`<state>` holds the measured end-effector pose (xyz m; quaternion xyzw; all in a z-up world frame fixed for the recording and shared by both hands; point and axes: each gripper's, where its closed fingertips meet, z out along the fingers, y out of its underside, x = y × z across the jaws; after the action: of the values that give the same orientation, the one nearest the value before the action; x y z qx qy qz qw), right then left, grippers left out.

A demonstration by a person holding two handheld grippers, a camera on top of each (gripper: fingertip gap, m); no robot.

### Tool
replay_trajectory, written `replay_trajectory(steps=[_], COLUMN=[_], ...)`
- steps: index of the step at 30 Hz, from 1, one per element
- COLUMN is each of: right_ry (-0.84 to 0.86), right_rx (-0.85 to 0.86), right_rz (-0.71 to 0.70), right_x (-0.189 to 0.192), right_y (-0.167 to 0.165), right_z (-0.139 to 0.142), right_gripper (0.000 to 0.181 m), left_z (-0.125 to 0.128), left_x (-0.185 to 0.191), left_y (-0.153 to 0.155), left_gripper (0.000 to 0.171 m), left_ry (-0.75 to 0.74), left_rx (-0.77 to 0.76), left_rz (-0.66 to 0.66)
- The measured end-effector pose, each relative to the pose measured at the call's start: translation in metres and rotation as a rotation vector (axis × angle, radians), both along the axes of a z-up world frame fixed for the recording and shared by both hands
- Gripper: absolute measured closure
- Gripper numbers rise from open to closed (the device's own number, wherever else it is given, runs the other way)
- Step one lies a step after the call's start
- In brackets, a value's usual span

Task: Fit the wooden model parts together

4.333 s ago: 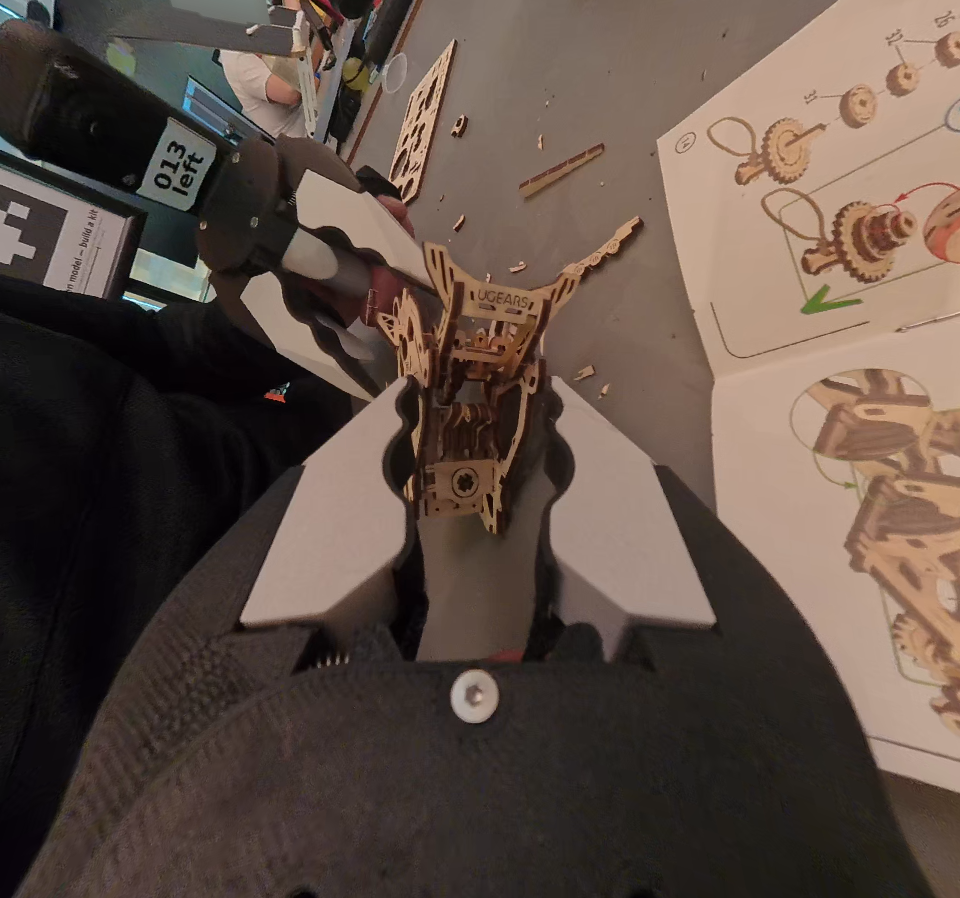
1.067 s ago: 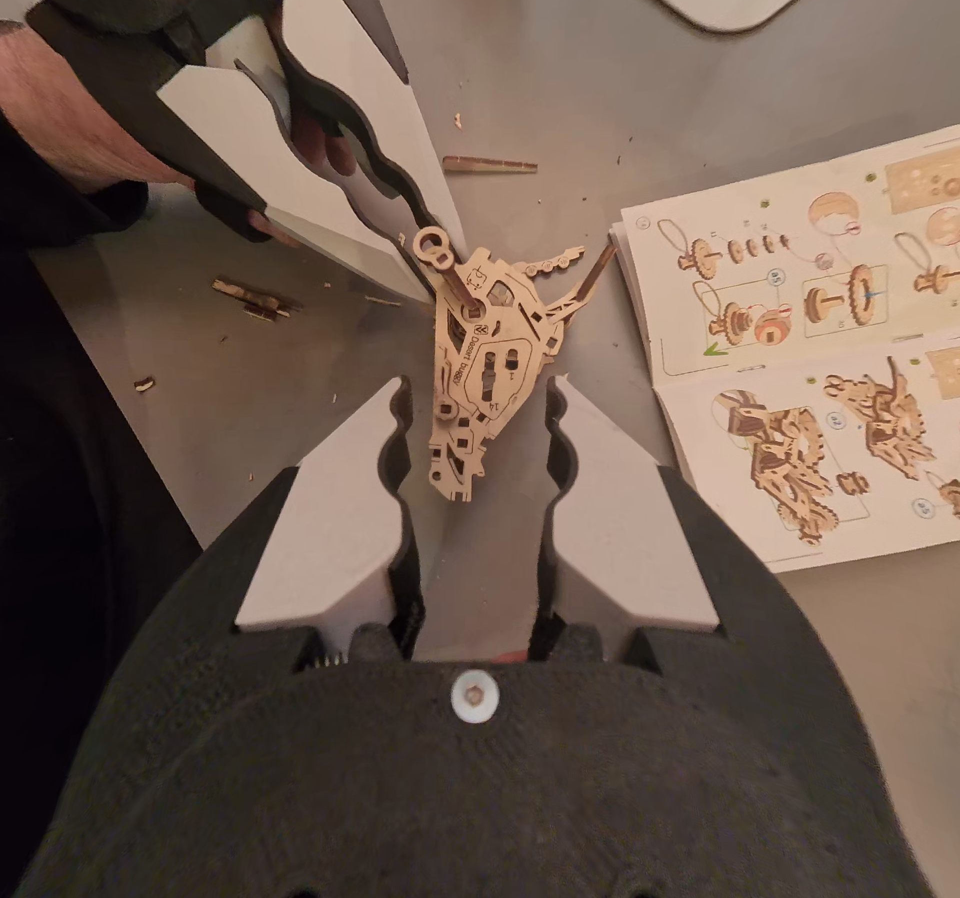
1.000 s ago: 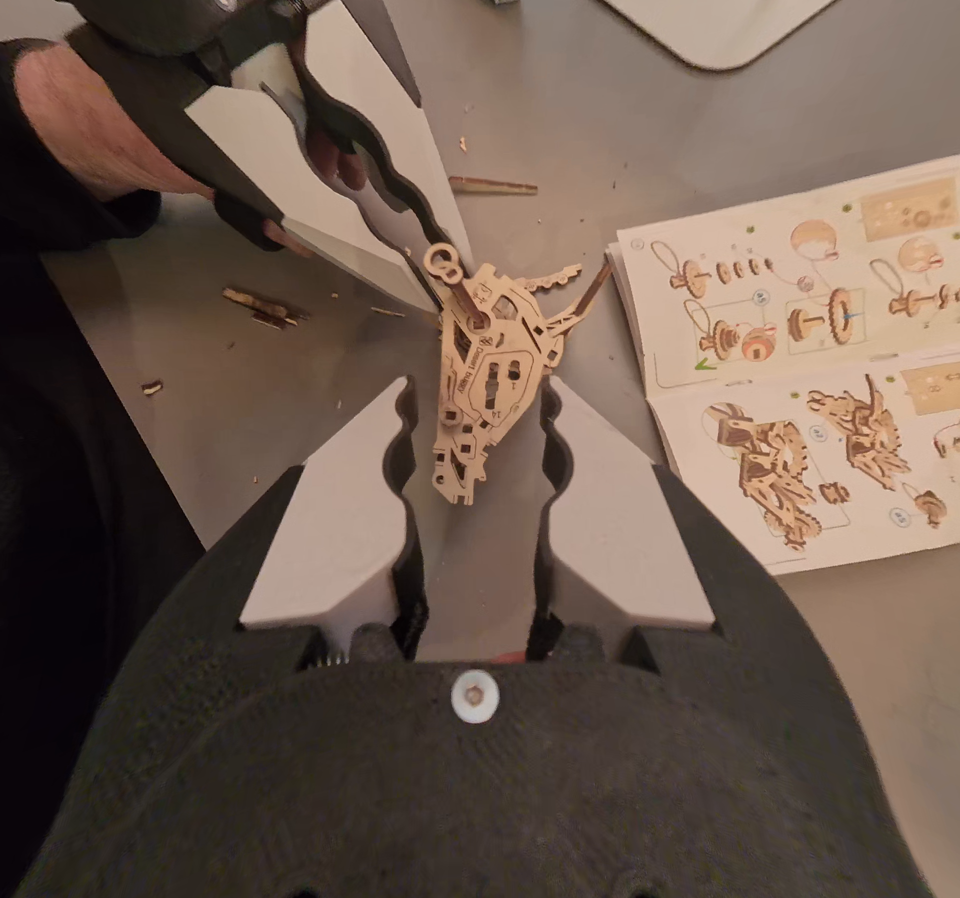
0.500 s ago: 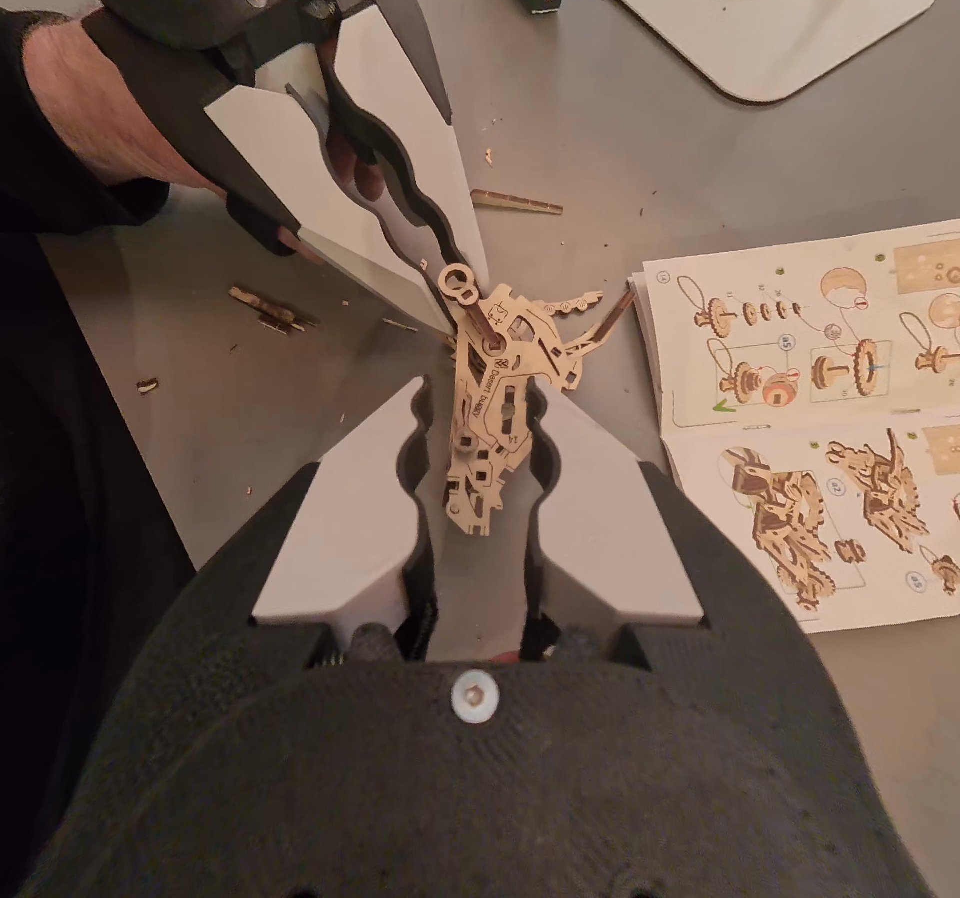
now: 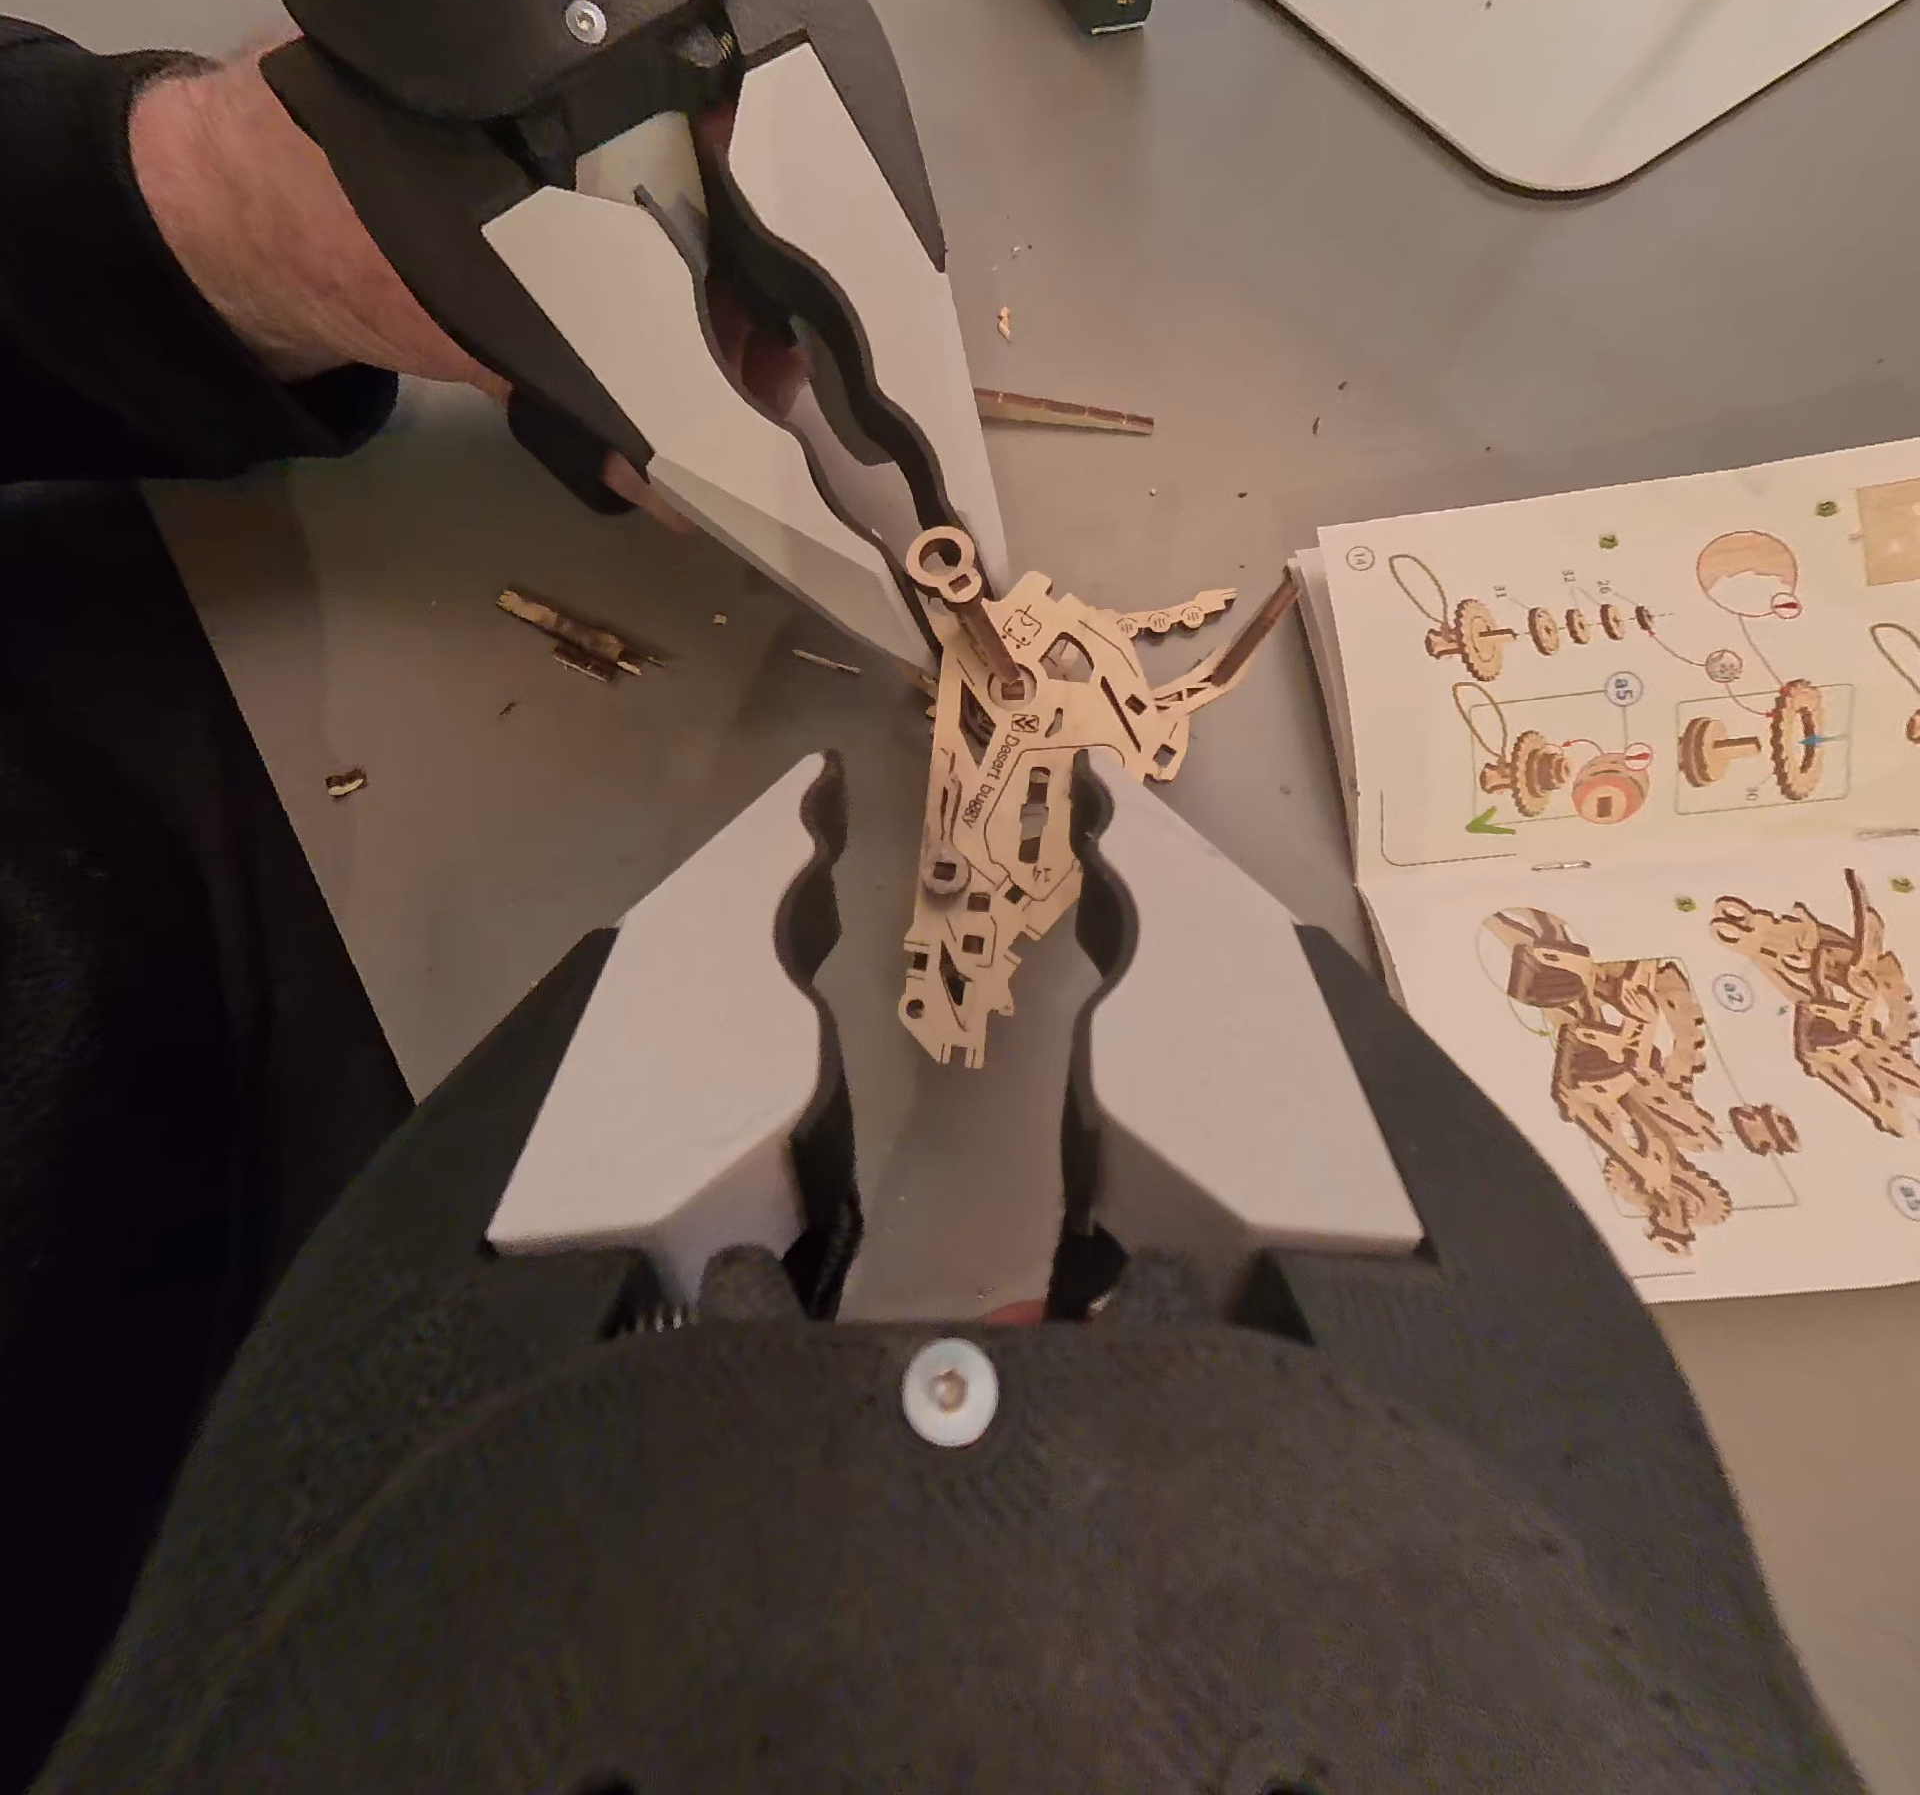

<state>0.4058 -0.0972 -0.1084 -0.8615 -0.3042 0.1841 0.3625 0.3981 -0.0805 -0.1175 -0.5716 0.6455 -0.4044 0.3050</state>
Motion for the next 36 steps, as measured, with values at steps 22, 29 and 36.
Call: replay_trajectory(steps=[22,29,36], right_ry=[0.083,0.050,-0.013], right_rx=[-0.031,0.011,0.005], right_rz=[-0.053,-0.072,-0.036], right_x=[0.011,0.014,0.015], right_y=[-0.001,0.002,0.004], right_z=[-0.003,-0.005,-0.017], right_gripper=[0.130,0.130,0.144], left_z=[0.000,0.000,0.001], left_x=[0.002,0.002,0.004], left_y=[-0.001,-0.001,-0.001], left_gripper=[0.161,0.161,0.170], left_ry=[0.037,0.042,0.045], left_rx=[0.024,0.021,0.012], left_rz=[-0.047,-0.055,-0.071])
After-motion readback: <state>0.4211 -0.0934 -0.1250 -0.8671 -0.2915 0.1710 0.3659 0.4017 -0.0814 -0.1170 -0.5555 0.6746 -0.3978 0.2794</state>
